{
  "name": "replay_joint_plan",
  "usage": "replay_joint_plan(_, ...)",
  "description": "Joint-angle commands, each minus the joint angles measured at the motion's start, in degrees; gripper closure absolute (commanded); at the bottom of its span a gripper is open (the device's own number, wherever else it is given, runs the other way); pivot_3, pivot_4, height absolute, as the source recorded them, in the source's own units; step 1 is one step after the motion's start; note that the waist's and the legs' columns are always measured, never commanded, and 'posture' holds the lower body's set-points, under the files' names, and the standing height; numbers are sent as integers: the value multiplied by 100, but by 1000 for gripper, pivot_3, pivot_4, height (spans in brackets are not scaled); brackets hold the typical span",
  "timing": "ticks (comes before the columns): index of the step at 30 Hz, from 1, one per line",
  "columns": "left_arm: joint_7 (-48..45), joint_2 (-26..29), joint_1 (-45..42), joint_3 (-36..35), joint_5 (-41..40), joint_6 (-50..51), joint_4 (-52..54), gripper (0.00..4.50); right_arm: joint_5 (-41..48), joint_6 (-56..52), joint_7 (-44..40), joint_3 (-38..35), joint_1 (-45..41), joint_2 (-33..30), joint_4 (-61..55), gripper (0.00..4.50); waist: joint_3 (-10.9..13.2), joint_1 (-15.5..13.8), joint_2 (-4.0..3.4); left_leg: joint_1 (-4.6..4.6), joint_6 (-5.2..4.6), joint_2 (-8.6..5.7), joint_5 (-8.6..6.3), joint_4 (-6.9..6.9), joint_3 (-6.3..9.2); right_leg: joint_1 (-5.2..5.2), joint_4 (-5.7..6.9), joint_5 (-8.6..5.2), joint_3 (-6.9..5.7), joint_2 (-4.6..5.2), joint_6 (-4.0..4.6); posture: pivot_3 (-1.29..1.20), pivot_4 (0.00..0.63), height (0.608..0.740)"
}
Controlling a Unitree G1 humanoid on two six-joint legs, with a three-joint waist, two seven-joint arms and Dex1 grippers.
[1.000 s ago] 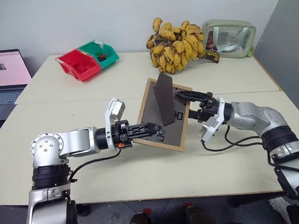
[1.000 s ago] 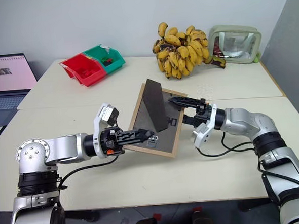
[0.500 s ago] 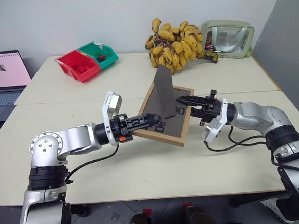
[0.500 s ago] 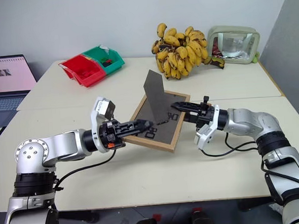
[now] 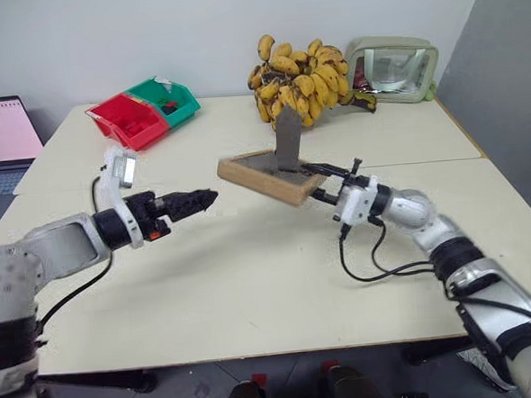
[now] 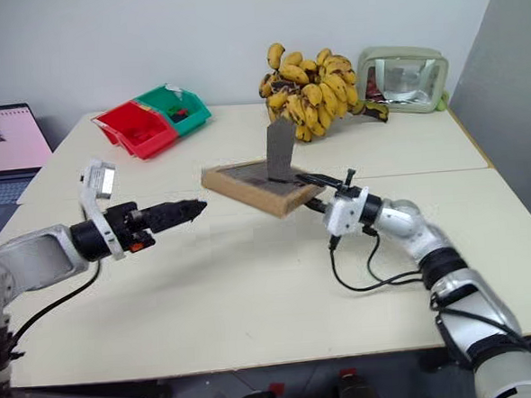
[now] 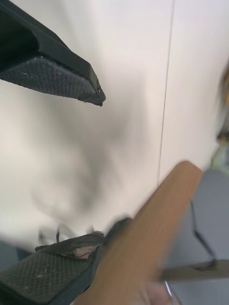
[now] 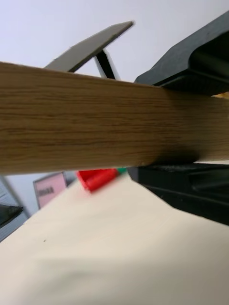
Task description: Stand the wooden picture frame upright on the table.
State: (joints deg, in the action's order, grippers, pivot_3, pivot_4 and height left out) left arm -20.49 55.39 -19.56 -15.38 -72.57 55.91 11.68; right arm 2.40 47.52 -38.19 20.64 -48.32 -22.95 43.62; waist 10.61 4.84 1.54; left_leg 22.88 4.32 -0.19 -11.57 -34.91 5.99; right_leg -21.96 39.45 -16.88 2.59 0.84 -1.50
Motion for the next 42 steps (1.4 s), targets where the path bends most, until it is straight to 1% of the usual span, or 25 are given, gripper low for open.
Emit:
replay_joint_plan(1,-288,-16,575,-259,999,-763,1016,0,1833,-2956,-1788,-448,-225,402,-626,3199,1,-26,-2,2,-12,-1,-7,-1,0,-1,1,0,-1,1,0,0,150,740)
replay_joint_plan(3,-267,-95,751,-135,1500,-1061,1403,0,2356,-4444,-2206,-677,-432,662,-526,3199,2,-84,-2,7,-15,-2,-9,-6,11,-3,1,0,-8,3,0,0,150,740)
replay_joint_plan(4,-238,-210,783,-76,1625,-1165,1565,0,2522,-4909,-2356,-802,-562,808,-370,3199,3,-118,-5,6,-16,-5,-9,-6,10,-3,3,0,-10,3,0,0,150,740)
replay_joint_plan(7,-94,-621,827,31,1715,-1254,1895,0,2543,-5520,-2583,-1084,-862,1155,264,3199,4,-211,-5,5,-16,-11,-9,-6,8,-4,6,0,-12,3,0,0,150,740)
replay_joint_plan(9,-72,-806,1065,209,2011,-1328,2044,0,2437,-5561,-2510,-1257,-1019,1480,925,3199,3,-215,-4,7,-17,-15,-10,-5,6,-4,1,0,-13,2,0,0,150,740)
replay_joint_plan(14,-155,-1042,1531,309,2498,-1459,2144,0,1975,-5156,-2375,-1412,-1059,1928,1820,3199,3,-212,-5,11,-18,-16,-10,-3,2,-10,-1,0,-12,-2,-1,0,150,740)
replay_joint_plan(18,-236,-1104,1616,183,2571,-1397,2082,0,1722,-4957,-2335,-1542,-940,2073,2110,3199,3,-184,-5,11,-18,-15,-10,-4,-2,-15,9,0,-8,-13,-1,0,150,740)
replay_joint_plan(22,-394,-1054,1721,214,2792,-1439,1990,0,1408,-4824,-2416,-1507,-711,2104,2101,3199,3,-160,-6,3,-18,-15,-10,-4,-3,-11,14,0,-7,-31,-1,0,150,740)
replay_joint_plan(23,-440,-1047,1728,233,2843,-1446,1982,0,1339,-4812,-2417,-1494,-671,2092,2073,2645,2,-160,-5,3,-18,-14,-10,-4,-2,-11,15,0,-7,-34,-1,0,150,740)
replay_joint_plan(25,-502,-1065,1714,250,2914,-1443,1963,0,1248,-4810,-2414,-1499,-621,2069,2028,2435,2,-160,-5,2,-18,-14,-10,-4,-2,-11,17,0,-7,-35,-1,0,150,740)
replay_joint_plan(28,-599,-1101,1574,274,3004,-1440,1841,0,1183,-4911,-2422,-1605,-535,1984,1919,1726,3,-160,-6,3,-18,-14,-10,-4,-2,-12,17,0,-6,-36,-1,0,150,740)
replay_joint_plan(29,-618,-1108,1514,287,3050,-1442,1774,0,1194,-4960,-2417,-1663,-478,1940,1844,1448,3,-161,-6,3,-18,-14,-10,-4,-2,-12,17,0,-6,-36,-1,0,150,740)
replay_joint_plan(30,-634,-1117,1475,295,3087,-1442,1729,0,1202,-4994,-2410,-1703,-438,1914,1789,1303,2,-160,-5,3,-17,-14,-10,-5,-1,-12,18,0,-7,-36,-1,0,150,740)
replay_joint_plan(31,-658,-1129,1454,299,3119,-1448,1681,0,1205,-5018,-2398,-1719,-343,1860,1659,1022,2,-161,-6,2,-17,-14,-10,-5,-1,-11,17,0,-7,-37,-1,0,150,740)
replay_joint_plan(32,-679,-1144,1442,300,3148,-1454,1639,0,1213,-5070,-2410,-1723,-231,1798,1492,835,2,-161,-5,3,-17,-14,-10,-5,1,-11,18,0,-7,-37,-1,0,150,740)
replay_joint_plan(34,-777,-1123,1445,233,3135,-1407,1587,0,1178,-5306,-2467,-1669,255,1463,726,431,2,-184,-5,4,-18,-14,-10,-5,3,-10,15,0,-9,-36,-1,0,150,740)
replay_joint_plan(36,-932,-1036,1410,112,3063,-1320,1490,0,1071,-5594,-2488,-1567,818,996,-282,80,2,-203,-5,8,-17,-11,-10,-4,6,-9,10,-1,-11,-32,-1,0,150,740)
replay_joint_plan(38,-1062,-937,1347,-28,2967,-1203,1352,0,1103,-6150,-2506,-1531,1270,559,-1301,20,2,-256,-5,10,-18,-10,-10,-4,9,-8,8,-1,-13,-27,-2,0,150,740)
replay_joint_plan(42,-1379,-699,1193,-244,3060,-1220,927,0,1125,-6983,-2378,-1541,1967,-325,-3170,20,2,-306,-9,9,-18,-15,-11,-6,10,-3,2,-2,-16,-20,-4,0,150,740)
